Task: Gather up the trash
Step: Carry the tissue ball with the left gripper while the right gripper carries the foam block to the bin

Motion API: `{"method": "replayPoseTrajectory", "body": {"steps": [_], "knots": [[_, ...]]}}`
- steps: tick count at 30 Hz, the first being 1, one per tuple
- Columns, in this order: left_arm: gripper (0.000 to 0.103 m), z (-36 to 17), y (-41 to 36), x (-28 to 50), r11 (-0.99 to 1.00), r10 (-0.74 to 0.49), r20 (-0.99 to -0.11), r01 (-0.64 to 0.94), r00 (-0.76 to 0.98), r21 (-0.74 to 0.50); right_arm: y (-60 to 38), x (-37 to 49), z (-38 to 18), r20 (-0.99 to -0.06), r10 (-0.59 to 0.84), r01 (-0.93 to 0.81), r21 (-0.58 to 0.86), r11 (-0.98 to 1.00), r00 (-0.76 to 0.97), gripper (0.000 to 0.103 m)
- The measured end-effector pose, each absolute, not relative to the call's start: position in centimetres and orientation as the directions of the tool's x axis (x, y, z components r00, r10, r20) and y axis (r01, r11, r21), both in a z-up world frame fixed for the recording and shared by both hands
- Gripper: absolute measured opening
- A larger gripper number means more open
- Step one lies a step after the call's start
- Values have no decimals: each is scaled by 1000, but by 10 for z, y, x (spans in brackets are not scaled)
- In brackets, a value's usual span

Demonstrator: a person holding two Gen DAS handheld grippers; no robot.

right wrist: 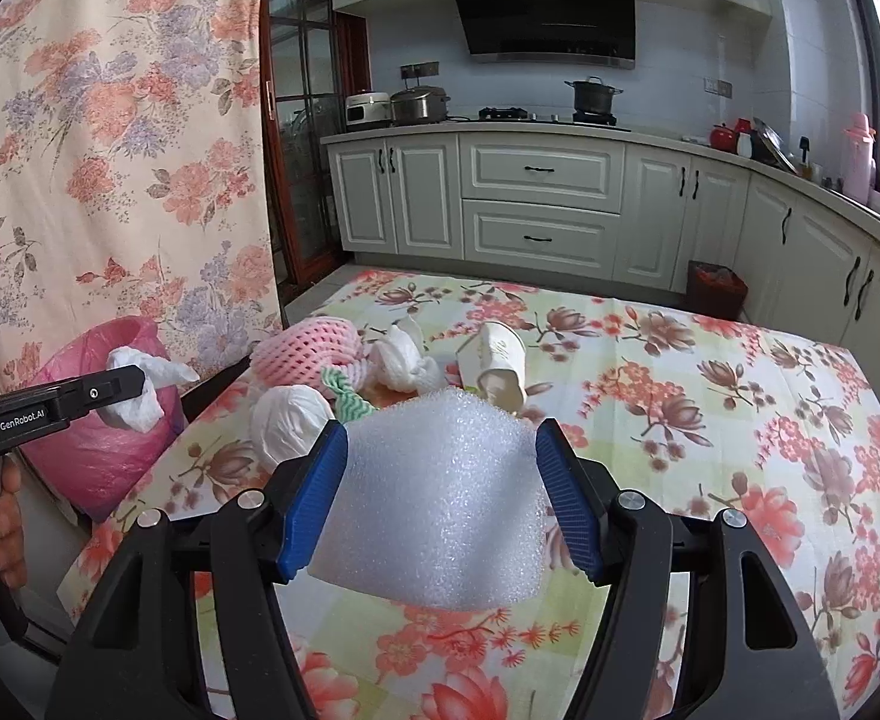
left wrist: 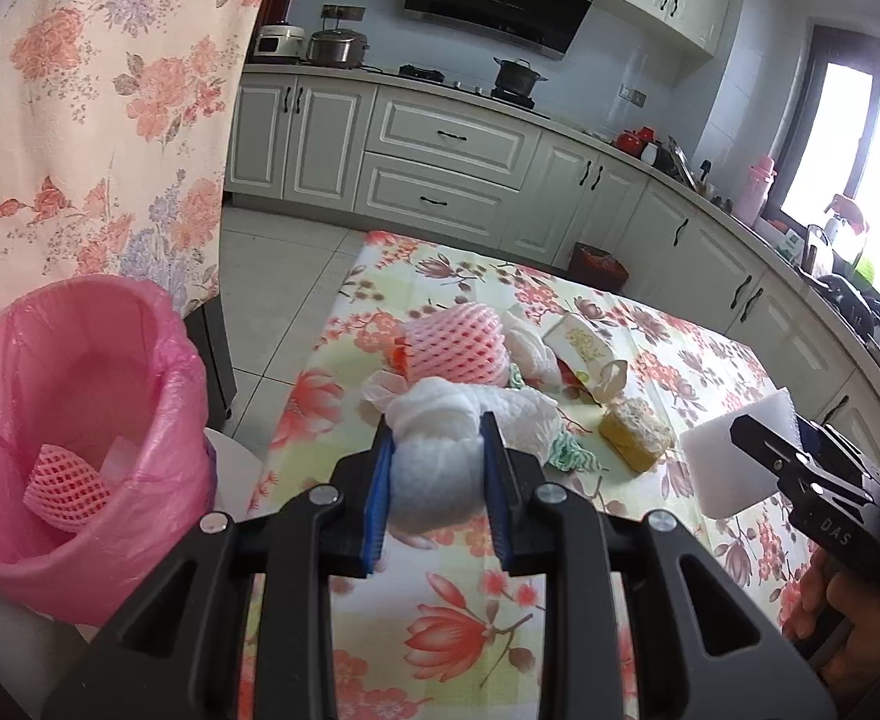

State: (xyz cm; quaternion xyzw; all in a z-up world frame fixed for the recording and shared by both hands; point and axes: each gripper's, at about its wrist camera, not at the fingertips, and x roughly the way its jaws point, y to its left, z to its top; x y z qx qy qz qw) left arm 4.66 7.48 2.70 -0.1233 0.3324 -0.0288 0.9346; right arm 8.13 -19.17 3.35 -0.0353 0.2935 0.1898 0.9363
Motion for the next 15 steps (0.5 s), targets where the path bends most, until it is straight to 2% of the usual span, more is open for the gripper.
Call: {"method": "replayPoseTrajectory", "body": {"steps": [15], "knots": [[27, 51, 169, 14, 954, 13, -573, -182, 820, -239, -101, 87, 54, -546, 450, -515, 38, 856, 707, 62]]}}
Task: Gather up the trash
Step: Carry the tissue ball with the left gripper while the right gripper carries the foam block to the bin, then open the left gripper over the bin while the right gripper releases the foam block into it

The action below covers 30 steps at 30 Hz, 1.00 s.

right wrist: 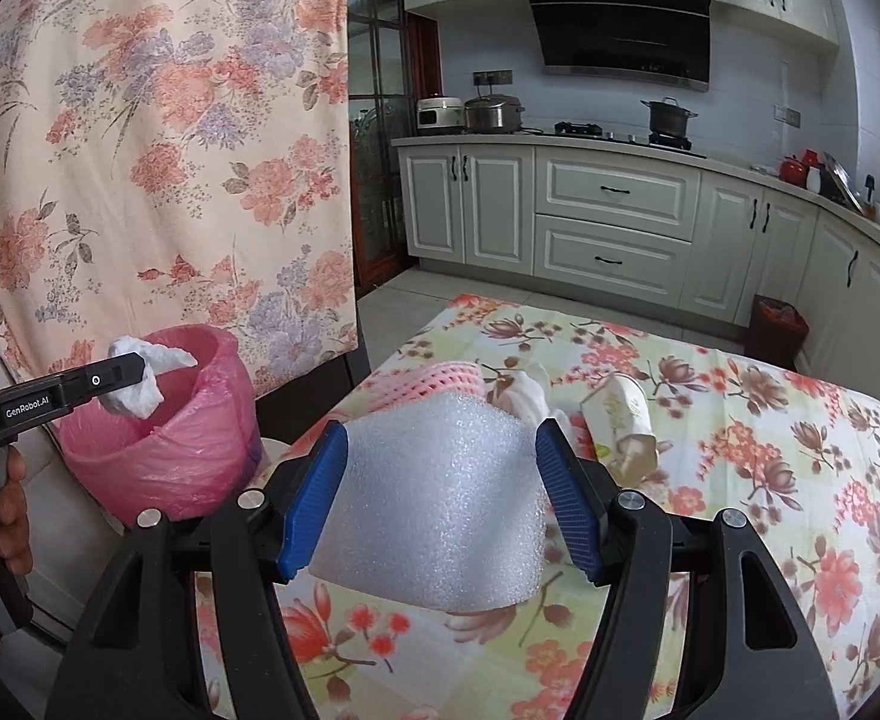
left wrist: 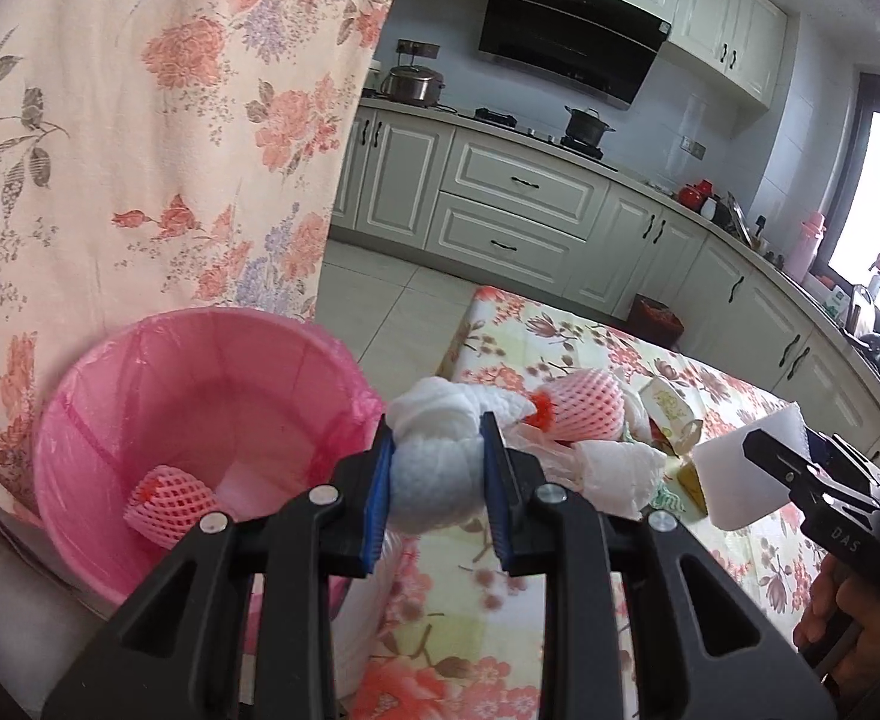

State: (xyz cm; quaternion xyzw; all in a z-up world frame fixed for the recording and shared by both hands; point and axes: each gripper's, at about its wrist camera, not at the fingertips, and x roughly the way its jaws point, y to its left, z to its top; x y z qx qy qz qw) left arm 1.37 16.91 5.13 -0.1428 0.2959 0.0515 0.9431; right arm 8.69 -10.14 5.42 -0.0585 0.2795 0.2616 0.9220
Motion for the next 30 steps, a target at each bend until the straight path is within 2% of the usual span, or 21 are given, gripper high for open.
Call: {"method": "replayPoseTrajectory", "body": {"steps": [10, 30], "knots": [[27, 60, 233, -14, 926, 122, -562, -297, 818, -232, -28, 93, 69, -531, 533, -615, 27, 788, 659, 62], [27, 62, 294, -43, 888, 205, -561, -393, 802, -239, 106, 88, 78, -545, 658, -770, 34, 637, 520, 61]]}}
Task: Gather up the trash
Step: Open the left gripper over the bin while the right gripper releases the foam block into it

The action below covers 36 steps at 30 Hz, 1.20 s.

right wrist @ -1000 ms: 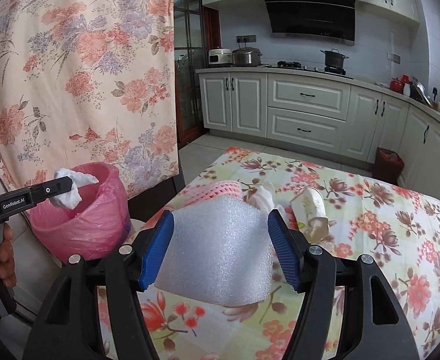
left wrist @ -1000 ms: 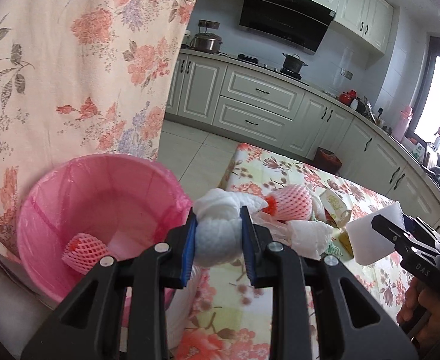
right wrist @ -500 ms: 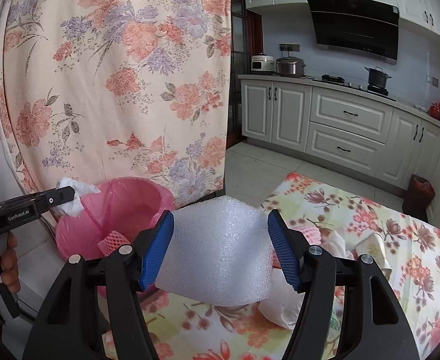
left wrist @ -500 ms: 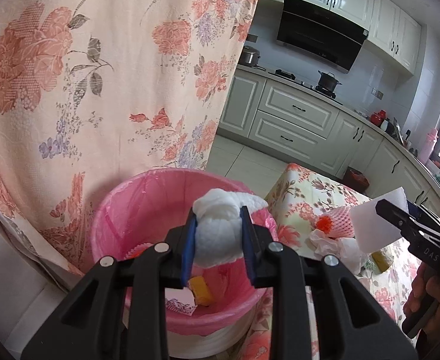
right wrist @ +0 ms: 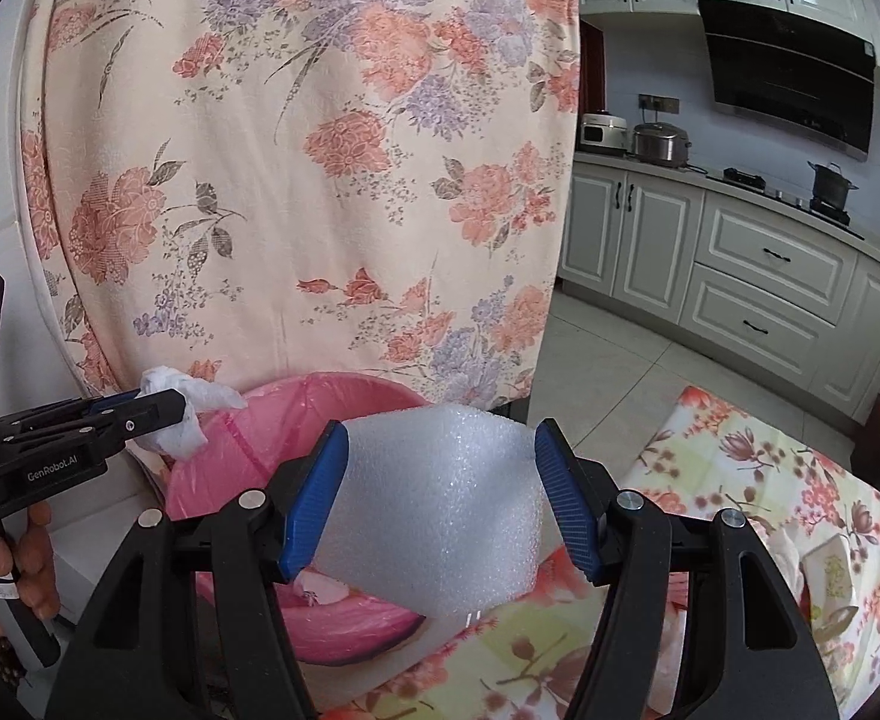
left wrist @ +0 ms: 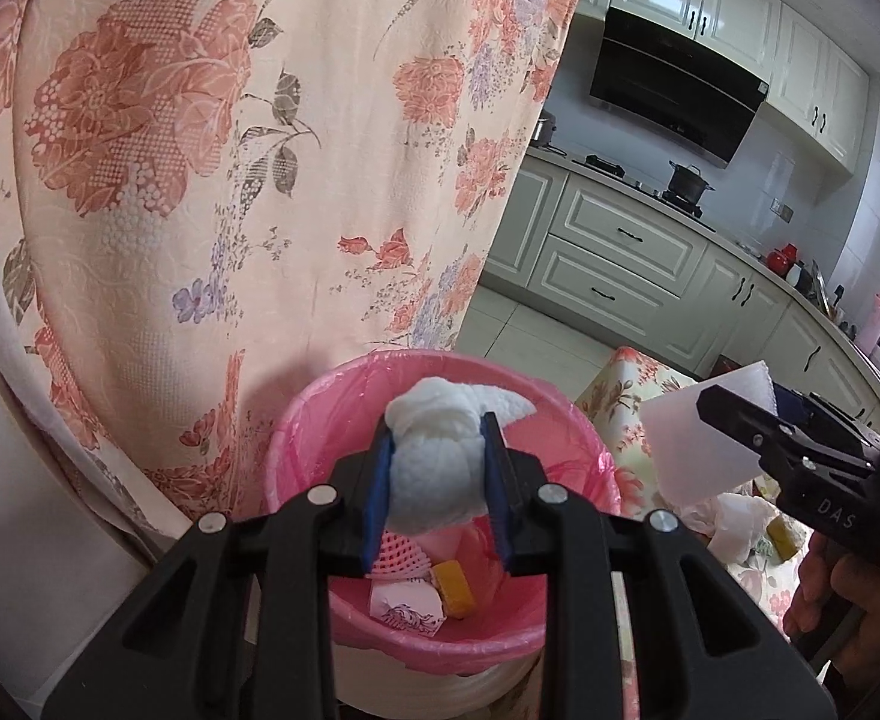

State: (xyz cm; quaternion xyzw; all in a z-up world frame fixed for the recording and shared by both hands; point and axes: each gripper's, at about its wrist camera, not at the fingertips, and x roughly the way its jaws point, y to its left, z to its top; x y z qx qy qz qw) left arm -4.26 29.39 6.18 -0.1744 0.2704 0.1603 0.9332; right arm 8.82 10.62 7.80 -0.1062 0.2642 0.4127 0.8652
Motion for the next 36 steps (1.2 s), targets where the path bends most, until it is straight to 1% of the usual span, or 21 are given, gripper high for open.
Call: {"method": "replayPoseTrajectory", "body": {"steps": [10, 21, 22, 24, 26, 28, 30, 33, 36], "knots": [[28, 62, 304, -46, 880, 215, -565, -409, 797, -242, 146, 86, 67, -583, 675, -813, 42, 581, 452, 61], [30, 62, 311, -44, 876, 211, -572, -413, 793, -249, 159, 95, 67, -588, 689, -820, 76, 568, 423, 61], [36, 62, 311, -44, 874, 212, -572, -416, 792, -251, 160, 97, 66, -590, 689, -820, 78, 567, 421, 62], [38, 62, 310, -47, 875, 213, -568, -414, 795, -252, 160, 98, 65, -592, 683, -817, 72, 573, 427, 63], [50, 63, 310, -47, 873, 218, -564, -418, 796, -251, 156, 99, 66, -588, 679, -809, 69, 584, 440, 65], [50, 63, 309, -47, 874, 219, -565, -418, 796, -249, 151, 100, 67, -581, 674, -801, 62, 595, 455, 69], [50, 63, 306, -47, 875, 218, -565, -416, 796, -249, 145, 102, 67, -578, 673, -796, 66, 602, 461, 69], [50, 62, 302, -45, 876, 217, -564, -414, 797, -248, 132, 104, 68, -566, 670, -780, 73, 622, 481, 72], [50, 63, 295, -41, 882, 217, -558, -406, 801, -241, 118, 105, 69, -559, 660, -767, 65, 638, 502, 73]]}}
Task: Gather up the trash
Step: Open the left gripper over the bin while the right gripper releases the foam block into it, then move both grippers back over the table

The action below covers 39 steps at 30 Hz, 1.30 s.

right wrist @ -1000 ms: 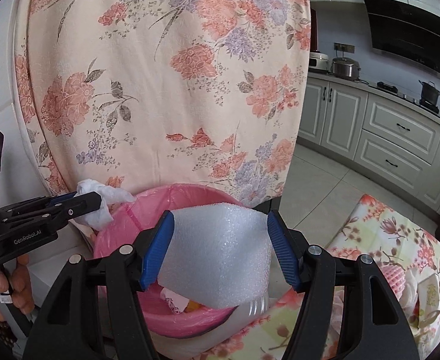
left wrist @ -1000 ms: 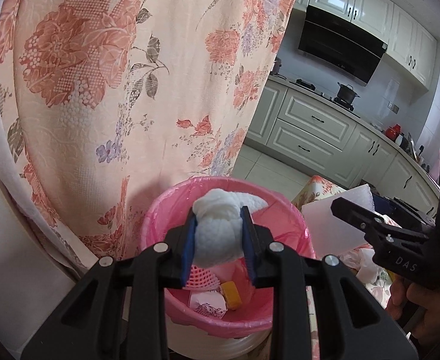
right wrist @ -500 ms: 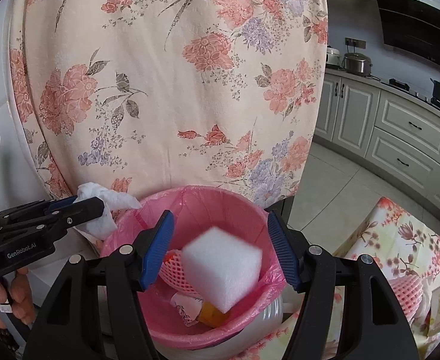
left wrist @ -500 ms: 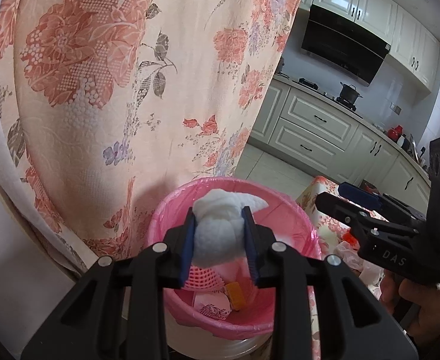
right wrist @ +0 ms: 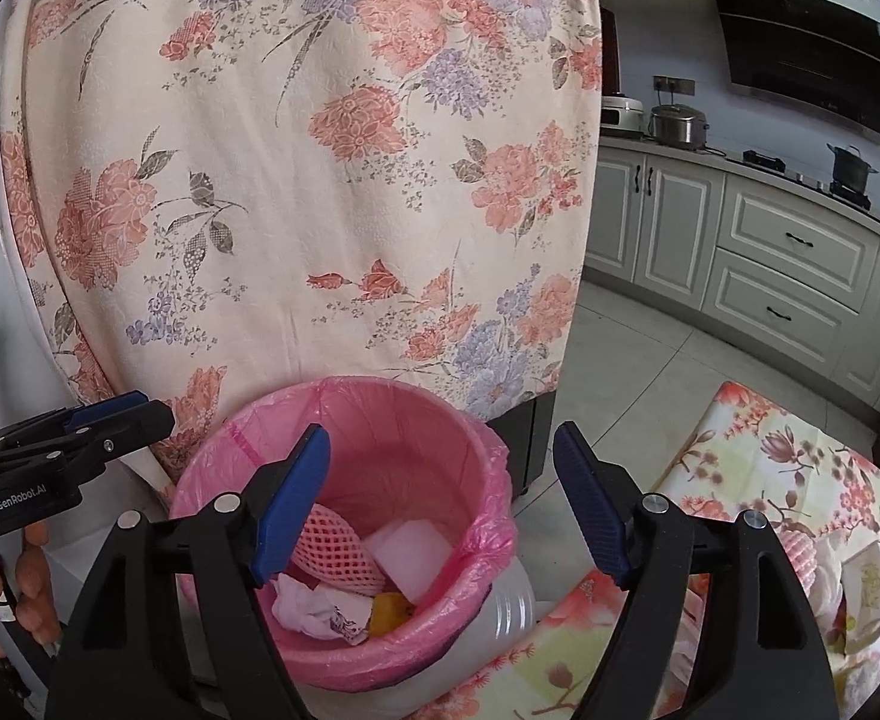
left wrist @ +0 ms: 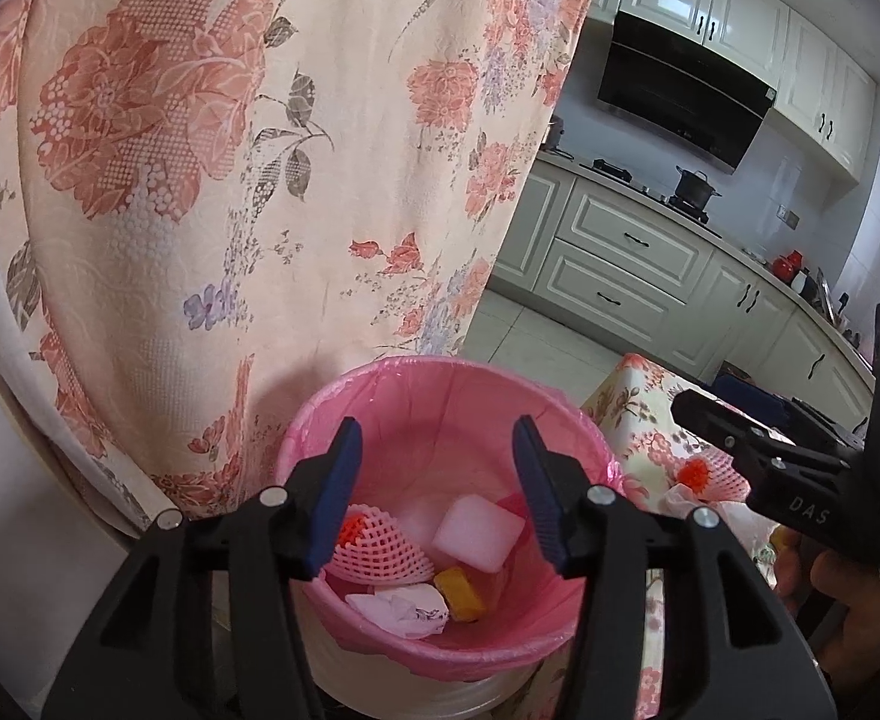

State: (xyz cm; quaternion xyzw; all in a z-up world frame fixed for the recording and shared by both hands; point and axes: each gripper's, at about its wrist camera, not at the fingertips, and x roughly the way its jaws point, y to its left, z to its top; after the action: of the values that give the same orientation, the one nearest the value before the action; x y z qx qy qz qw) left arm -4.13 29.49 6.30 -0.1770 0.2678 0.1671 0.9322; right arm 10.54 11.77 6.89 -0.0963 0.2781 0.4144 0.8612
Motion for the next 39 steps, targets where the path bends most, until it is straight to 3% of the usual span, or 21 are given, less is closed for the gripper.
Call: {"method": "replayPoseTrajectory", "body": {"steps": [24, 39], "knots": [[51, 70, 193, 9, 942, 132, -559, -279, 819, -186, -33, 123, 62, -537, 549, -611, 78, 788, 640, 73], [58, 59, 118, 46, 968, 53, -588, -186, 807, -168, -132, 140, 35, -559, 455, -492, 95, 865, 693, 76]]}}
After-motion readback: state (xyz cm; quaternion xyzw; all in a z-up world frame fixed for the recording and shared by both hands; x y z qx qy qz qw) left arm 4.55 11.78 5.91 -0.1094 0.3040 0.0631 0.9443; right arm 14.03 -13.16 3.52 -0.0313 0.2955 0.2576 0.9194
